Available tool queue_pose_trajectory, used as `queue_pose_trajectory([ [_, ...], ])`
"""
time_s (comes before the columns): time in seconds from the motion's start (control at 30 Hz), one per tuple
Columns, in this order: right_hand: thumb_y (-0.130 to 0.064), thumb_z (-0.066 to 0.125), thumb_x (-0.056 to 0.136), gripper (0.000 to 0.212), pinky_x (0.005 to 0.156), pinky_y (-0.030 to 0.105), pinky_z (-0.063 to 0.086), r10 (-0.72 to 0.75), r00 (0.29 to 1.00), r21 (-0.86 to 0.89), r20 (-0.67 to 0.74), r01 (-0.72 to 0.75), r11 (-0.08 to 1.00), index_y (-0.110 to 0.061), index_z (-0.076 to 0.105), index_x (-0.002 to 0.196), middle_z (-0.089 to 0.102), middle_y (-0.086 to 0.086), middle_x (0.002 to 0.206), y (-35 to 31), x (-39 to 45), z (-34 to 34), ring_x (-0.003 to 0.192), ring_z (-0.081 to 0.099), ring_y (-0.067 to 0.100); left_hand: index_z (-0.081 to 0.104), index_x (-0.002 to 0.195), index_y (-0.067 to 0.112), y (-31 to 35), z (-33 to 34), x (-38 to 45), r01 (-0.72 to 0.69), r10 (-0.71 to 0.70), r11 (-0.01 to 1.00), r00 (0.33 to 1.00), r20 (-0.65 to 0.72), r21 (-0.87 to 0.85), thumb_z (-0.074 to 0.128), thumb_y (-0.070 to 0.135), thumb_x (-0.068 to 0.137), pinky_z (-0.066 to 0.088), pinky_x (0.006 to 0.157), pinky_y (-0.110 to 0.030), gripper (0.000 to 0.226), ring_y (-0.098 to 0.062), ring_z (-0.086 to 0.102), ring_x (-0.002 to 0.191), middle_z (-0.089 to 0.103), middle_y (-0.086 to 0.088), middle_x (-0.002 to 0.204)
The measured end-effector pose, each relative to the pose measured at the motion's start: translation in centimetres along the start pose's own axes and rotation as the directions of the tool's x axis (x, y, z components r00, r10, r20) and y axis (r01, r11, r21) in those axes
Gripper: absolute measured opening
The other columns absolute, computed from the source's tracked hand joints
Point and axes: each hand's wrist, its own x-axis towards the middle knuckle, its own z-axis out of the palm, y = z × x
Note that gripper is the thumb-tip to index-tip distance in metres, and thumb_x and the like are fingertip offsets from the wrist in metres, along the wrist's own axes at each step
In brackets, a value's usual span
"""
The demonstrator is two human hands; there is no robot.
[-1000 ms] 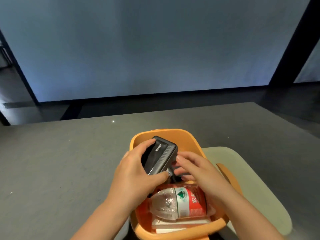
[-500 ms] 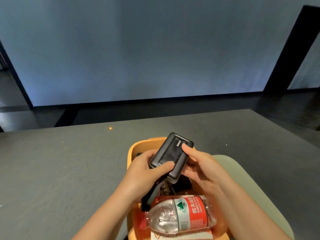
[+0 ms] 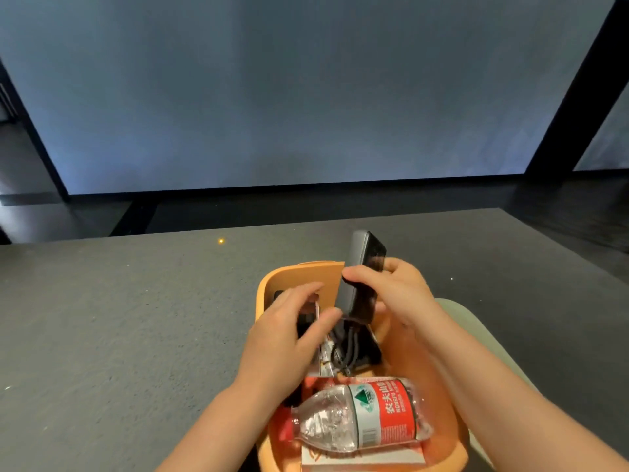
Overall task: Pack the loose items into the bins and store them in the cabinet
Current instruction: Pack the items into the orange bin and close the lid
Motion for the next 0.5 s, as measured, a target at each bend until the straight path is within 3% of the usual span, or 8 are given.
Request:
queue_pose_trajectory([
  [0.1, -0.055, 0.08, 0.05, 0.084, 0.077, 0.038, 0.056, -0.004, 1.0, -0.372, -0.009, 0.0, 0.928, -0.02, 0.045, 0.118, 0.063, -0.002, 0.104, 0.4, 1.5, -0.7, 0.091, 0.065, 0.019, 0.048, 0.13, 0.032, -2.0, -0.2, -0.4, 0.086, -0.09, 0.983, 0.996, 0.013, 0.164, 0.049, 0.044, 0.091, 0.042, 0.096, -0.027, 0.04, -0.002, 0.047, 0.119, 0.051, 0.019, 0.126],
  [0.23, -0.061, 0.074, 0.058, 0.084, 0.071, 0.033, 0.05, -0.027, 0.998, -0.76, 0.058, 0.061, 0.648, -0.018, 0.039, 0.121, 0.058, 0.0, 0.108, 0.8, 1.8, 0.7, 0.094, 0.059, 0.022, 0.05, 0.128, 0.028, -2.7, 0.0, -0.3, 0.089, -0.102, 0.956, 0.994, 0.033, 0.281, 0.053, 0.036, 0.089, 0.038, 0.103, -0.032, 0.039, -0.007, 0.044, 0.122, 0.05, 0.016, 0.129],
  [0.33, -0.064, 0.072, 0.059, 0.078, 0.066, 0.032, 0.047, -0.02, 0.996, -0.836, 0.088, 0.085, 0.543, -0.015, 0.043, 0.112, 0.059, -0.003, 0.097, 1.1, 1.8, 2.4, 0.084, 0.057, 0.019, 0.052, 0.127, 0.028, -2.6, -0.1, -0.3, 0.102, -0.116, 0.956, 0.993, 0.033, 0.274, 0.054, 0.035, 0.089, 0.035, 0.108, -0.033, 0.039, -0.008, 0.042, 0.125, 0.049, 0.015, 0.129],
  [0.5, -0.061, 0.069, 0.068, 0.085, 0.062, 0.031, 0.049, 0.032, 0.996, -0.909, 0.087, 0.067, 0.411, -0.011, 0.038, 0.129, 0.061, 0.0, 0.092, 3.2, 2.3, 3.7, 0.082, 0.06, 0.018, 0.049, 0.131, 0.03, -2.7, -0.1, -0.5, 0.106, -0.124, 0.951, 0.991, 0.044, 0.292, 0.051, 0.037, 0.091, 0.029, 0.113, -0.034, 0.04, -0.006, 0.036, 0.13, 0.045, 0.015, 0.135],
])
